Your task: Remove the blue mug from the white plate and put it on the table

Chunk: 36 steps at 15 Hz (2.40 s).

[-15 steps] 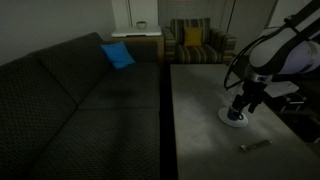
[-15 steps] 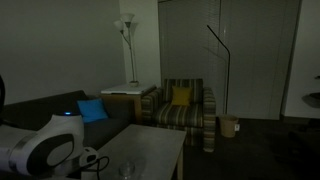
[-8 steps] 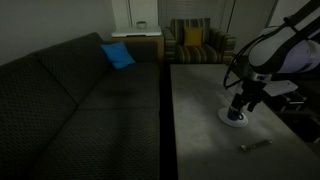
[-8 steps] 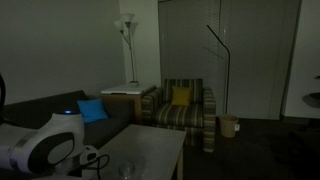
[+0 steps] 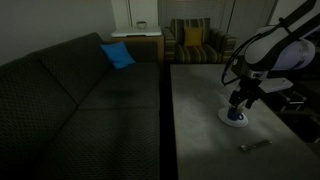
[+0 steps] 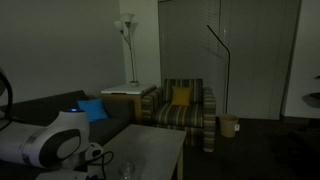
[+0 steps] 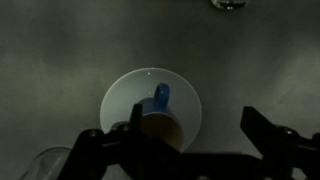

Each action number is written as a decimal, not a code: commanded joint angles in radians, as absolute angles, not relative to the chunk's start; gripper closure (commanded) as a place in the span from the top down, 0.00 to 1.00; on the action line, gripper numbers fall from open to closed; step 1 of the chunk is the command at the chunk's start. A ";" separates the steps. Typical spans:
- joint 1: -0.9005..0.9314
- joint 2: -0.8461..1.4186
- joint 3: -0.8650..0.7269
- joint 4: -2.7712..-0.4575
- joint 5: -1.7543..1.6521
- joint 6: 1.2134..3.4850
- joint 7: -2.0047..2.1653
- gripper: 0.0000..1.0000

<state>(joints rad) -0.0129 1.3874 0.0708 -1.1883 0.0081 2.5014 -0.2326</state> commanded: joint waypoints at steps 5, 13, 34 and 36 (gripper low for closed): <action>0.000 1.508 0.022 -0.980 -0.011 2.362 -0.150 1.00; 0.024 1.474 -0.006 -1.085 -0.009 2.432 -0.061 1.00; 0.108 1.477 -0.092 -1.213 -0.063 2.751 0.037 1.00; 0.095 1.477 -0.078 -1.213 -0.059 2.753 0.024 0.95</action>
